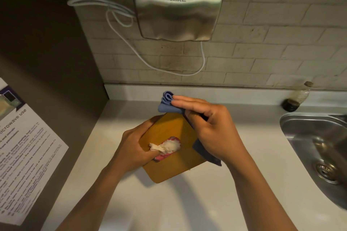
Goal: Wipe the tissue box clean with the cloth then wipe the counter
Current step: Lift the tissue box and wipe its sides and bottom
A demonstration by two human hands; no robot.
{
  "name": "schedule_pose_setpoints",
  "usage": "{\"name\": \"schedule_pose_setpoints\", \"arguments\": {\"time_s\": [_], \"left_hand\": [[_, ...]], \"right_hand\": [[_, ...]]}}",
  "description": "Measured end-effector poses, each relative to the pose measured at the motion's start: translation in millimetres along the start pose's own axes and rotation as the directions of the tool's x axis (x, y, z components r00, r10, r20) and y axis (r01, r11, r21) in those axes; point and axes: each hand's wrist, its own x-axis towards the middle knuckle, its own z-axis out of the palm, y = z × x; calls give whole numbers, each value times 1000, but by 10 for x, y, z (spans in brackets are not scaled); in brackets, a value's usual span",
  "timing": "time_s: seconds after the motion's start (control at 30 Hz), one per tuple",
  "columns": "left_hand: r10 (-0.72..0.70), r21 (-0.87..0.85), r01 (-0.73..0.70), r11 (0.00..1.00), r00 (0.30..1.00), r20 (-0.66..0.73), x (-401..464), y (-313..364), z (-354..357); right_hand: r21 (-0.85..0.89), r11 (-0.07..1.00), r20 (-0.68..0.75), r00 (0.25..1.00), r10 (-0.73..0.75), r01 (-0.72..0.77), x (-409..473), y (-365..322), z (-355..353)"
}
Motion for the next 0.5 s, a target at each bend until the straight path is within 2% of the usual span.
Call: {"name": "schedule_pose_setpoints", "arguments": {"time_s": [0.07,0.2,0.37,0.43,0.5], "left_hand": [[24,-7,-24,1000,999,33,-11,-19,-22],[17,-5,-16,1000,994,111,-40,-30,-17],[6,23,-10,1000,983,185,-3,-16,-75],[-10,34,2,999,975,220,53,-15,-157],[-22,39,13,999,968,250,112,-18,-238]], "right_hand": [[48,997,-30,998,57,-55,21,96,-72],[98,954,-118,949,293,-282,52,361,-183],[207,888,-160,882,444,-409,-25,468,-163],[233,859,-76,873,483,-455,-84,494,-158],[225,851,117,880,461,-475,-147,487,-158]]}}
